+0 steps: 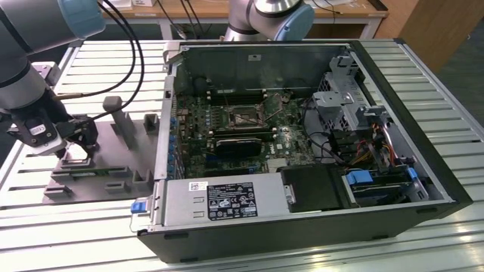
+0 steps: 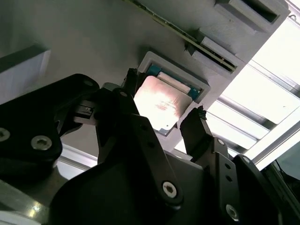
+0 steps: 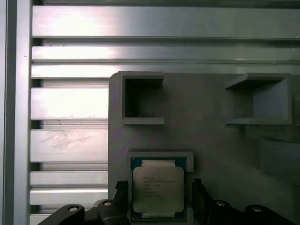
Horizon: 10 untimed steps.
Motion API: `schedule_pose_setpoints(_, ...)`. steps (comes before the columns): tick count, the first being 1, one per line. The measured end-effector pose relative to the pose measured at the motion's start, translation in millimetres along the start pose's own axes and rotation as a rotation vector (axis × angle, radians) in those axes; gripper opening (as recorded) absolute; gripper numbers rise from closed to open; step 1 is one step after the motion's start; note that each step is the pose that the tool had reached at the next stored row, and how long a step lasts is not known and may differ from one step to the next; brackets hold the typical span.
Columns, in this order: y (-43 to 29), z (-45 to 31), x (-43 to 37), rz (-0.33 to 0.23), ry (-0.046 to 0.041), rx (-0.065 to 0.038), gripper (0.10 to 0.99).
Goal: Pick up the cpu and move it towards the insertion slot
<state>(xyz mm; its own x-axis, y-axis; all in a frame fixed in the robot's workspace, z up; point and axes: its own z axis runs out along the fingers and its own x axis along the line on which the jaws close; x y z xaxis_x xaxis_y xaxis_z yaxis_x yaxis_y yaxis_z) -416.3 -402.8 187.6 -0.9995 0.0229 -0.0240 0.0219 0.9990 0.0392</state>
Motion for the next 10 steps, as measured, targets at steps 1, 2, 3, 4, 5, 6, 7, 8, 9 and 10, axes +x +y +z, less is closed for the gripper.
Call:
schedule_pose_setpoints(1,0.1,0.6,0.0,0.000,-0.0002,0.000,0.647)
schedule_pose_setpoints(2,0.2,1.3,0.0,0.000,-0.0002,0.000,0.647)
schedule_pose_setpoints(3,0.3,2.4,0.1,0.000,0.0000,0.000,0.647)
schedule_pose_setpoints(4,0.3,2.4,0.1,0.000,0.0002,0.000,0.647)
schedule_pose_setpoints(5,0.3,2.5,0.1,0.000,0.0002,0.000,0.647)
schedule_pose_setpoints(6,0.4,2.5,0.2,0.000,0.0003,0.000,0.647)
schedule_pose_setpoints(7,0.4,2.6,0.2,0.000,0.0001,-0.002,0.647)
schedule_pose_setpoints(8,0.4,2.6,0.2,0.000,0.0001,-0.005,0.647)
schedule_pose_setpoints(9,0.4,2.7,0.2,0.000,0.0001,-0.006,0.647)
schedule_pose_setpoints(10,0.4,2.7,0.1,0.000,0.0000,-0.006,0.647)
